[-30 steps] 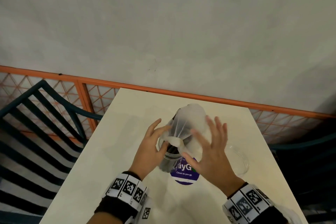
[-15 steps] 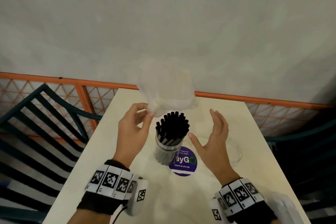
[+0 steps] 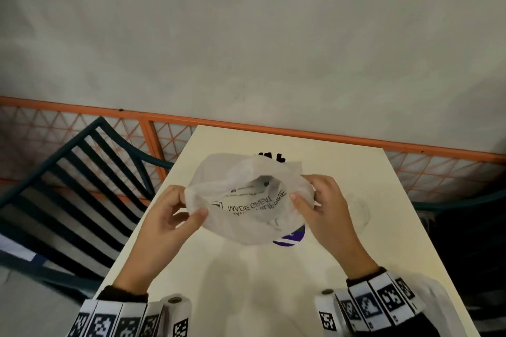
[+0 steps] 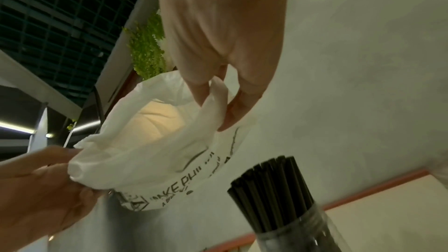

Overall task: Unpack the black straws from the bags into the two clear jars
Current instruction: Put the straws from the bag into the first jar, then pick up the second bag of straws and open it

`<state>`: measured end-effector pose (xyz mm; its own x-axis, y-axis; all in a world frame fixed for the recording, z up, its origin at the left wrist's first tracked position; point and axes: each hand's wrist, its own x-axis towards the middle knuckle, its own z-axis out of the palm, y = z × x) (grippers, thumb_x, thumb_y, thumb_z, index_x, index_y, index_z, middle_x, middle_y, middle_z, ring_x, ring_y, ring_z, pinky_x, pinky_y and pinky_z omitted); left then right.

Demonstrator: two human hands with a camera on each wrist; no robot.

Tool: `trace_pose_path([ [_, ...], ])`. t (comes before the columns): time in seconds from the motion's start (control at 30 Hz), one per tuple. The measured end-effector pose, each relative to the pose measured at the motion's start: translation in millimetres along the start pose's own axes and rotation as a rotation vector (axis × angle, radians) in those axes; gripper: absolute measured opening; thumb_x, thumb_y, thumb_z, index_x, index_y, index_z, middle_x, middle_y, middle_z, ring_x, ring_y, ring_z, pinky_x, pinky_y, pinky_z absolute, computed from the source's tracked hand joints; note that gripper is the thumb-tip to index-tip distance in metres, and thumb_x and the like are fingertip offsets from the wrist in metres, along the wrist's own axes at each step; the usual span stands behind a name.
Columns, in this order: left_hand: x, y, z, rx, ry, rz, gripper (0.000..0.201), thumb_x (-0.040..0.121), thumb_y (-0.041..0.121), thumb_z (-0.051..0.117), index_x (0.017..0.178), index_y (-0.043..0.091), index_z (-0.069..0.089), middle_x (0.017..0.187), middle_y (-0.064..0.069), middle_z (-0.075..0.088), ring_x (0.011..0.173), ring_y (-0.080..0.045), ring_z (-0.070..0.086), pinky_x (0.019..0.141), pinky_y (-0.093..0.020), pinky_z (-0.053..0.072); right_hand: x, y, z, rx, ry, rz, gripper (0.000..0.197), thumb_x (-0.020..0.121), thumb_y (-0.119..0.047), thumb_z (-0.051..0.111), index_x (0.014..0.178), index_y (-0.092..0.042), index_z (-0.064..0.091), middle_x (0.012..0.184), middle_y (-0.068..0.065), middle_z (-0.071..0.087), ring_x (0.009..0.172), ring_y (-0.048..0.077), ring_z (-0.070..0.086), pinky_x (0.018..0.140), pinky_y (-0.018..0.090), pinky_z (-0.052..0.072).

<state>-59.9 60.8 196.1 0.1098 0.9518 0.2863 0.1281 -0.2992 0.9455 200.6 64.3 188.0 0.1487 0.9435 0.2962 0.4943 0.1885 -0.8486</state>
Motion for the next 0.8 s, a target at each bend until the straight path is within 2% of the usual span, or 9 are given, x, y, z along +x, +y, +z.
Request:
trace_pose_path([
  [0.13, -27.2, -2.8, 10.1, 0.439, 0.28, 0.095, 0.026, 0.065, 0.022, 0.053, 0.054, 0.009, 0.034, 0.061, -0.002, 0.035, 0.058, -0.005, 0.037, 0.053, -0.012, 0.033, -32.1, -0.2, 2.0, -0.032, 0.164, 0.028, 0.046, 0.075, 0.012, 0.05, 0.091, -0.032, 0.053, 0.106, 0.001, 0.04, 0.078, -0.012, 0.048, 0.064, 0.0, 0.039],
  [0.23, -46.0, -9.2, 27.3, 0.551, 0.379, -0.005, 0.035, 0.068, -0.005, 0.057, 0.057, 0.013, 0.029, 0.062, 0.0, 0.033, 0.058, -0.007, 0.037, 0.052, -0.017, 0.032, -49.5, 2.8, 4.0, -0.031, 0.152, 0.074, 0.04, 0.078, 0.01, 0.049, 0.092, -0.027, 0.051, 0.11, -0.001, 0.033, 0.077, -0.013, 0.047, 0.065, 0.002, 0.041],
  [0.33, -66.7, -22.3, 30.0, 0.438, 0.26, -0.227, 0.031, 0.071, -0.01, 0.054, 0.079, 0.018, 0.043, 0.074, -0.001, 0.051, 0.062, -0.013, 0.047, 0.052, -0.023, 0.038, -67.7, 10.9, 1.0, 0.002, 0.003, 0.104, 0.03, 0.081, -0.001, 0.06, 0.093, -0.028, 0.055, 0.11, -0.003, 0.033, 0.085, -0.015, 0.048, 0.068, 0.001, 0.043],
  [0.43, -91.0, -24.3, 17.4, 0.235, -0.028, -0.35, 0.035, 0.072, 0.01, 0.06, 0.094, 0.037, 0.057, 0.095, 0.02, 0.064, 0.081, -0.003, 0.06, 0.061, -0.01, 0.048, -87.7, 25.2, -11.2, 0.21, -0.273, 0.27, 0.026, 0.083, -0.011, 0.065, 0.1, -0.031, 0.061, 0.108, -0.003, 0.043, 0.094, 0.0, 0.058, 0.081, 0.014, 0.051],
  [0.53, -109.2, -15.4, 13.4, -0.076, -0.233, -0.498, 0.03, 0.085, 0.014, 0.061, 0.109, 0.031, 0.065, 0.107, 0.011, 0.071, 0.099, -0.008, 0.065, 0.077, -0.015, 0.053, -104.2, 42.2, -25.3, 0.358, -0.494, 0.415, 0.03, 0.086, -0.01, 0.062, 0.113, -0.022, 0.065, 0.115, 0.011, 0.056, 0.102, 0.018, 0.064, 0.097, 0.036, 0.05],
  [0.6, -118.4, -12.4, 18.2, -0.173, -0.286, -0.548, 0.031, 0.088, 0.014, 0.055, 0.116, 0.026, 0.063, 0.113, 0.007, 0.07, 0.105, -0.013, 0.065, 0.08, -0.019, 0.054, -112.5, 49.5, -28.9, 0.373, -0.63, 0.437, 0.031, 0.084, -0.011, 0.065, 0.115, -0.017, 0.064, 0.114, 0.01, 0.064, 0.101, 0.018, 0.066, 0.092, 0.033, 0.053],
  [0.67, -125.2, -15.2, 26.4, -0.17, -0.275, -0.552, 0.033, 0.078, 0.026, 0.07, 0.111, 0.024, 0.067, 0.11, 0.006, 0.071, 0.099, -0.014, 0.067, 0.079, -0.018, 0.053, -119.4, 52.3, -25.3, 0.395, -0.643, 0.465, 0.028, 0.081, -0.008, 0.068, 0.109, -0.013, 0.066, 0.099, 0.008, 0.067, 0.089, 0.017, 0.068, 0.076, 0.025, 0.054],
  [0.73, -130.6, -22.2, 35.5, -0.067, -0.238, -0.558, 0.046, 0.052, 0.04, 0.086, 0.093, 0.023, 0.074, 0.093, 0.006, 0.073, 0.08, -0.014, 0.068, 0.071, -0.015, 0.051, -126.1, 51.0, -17.1, 0.378, -0.58, 0.473, 0.017, 0.08, -0.003, 0.068, 0.093, -0.012, 0.064, 0.082, 0.002, 0.062, 0.075, 0.014, 0.064, 0.065, 0.02, 0.051],
  [0.8, -134.7, -27.5, 48.9, 0.038, -0.23, -0.558, 0.03, 0.051, 0.026, 0.088, 0.074, 0.021, 0.07, 0.078, 0.001, 0.065, 0.062, -0.012, 0.06, 0.06, -0.014, 0.045, -133.2, 49.5, -6.9, 0.233, -0.526, 0.407, 0.021, 0.078, -0.003, 0.068, 0.076, -0.02, 0.056, 0.068, -0.012, 0.055, 0.066, 0.012, 0.055, 0.06, 0.017, 0.045],
])
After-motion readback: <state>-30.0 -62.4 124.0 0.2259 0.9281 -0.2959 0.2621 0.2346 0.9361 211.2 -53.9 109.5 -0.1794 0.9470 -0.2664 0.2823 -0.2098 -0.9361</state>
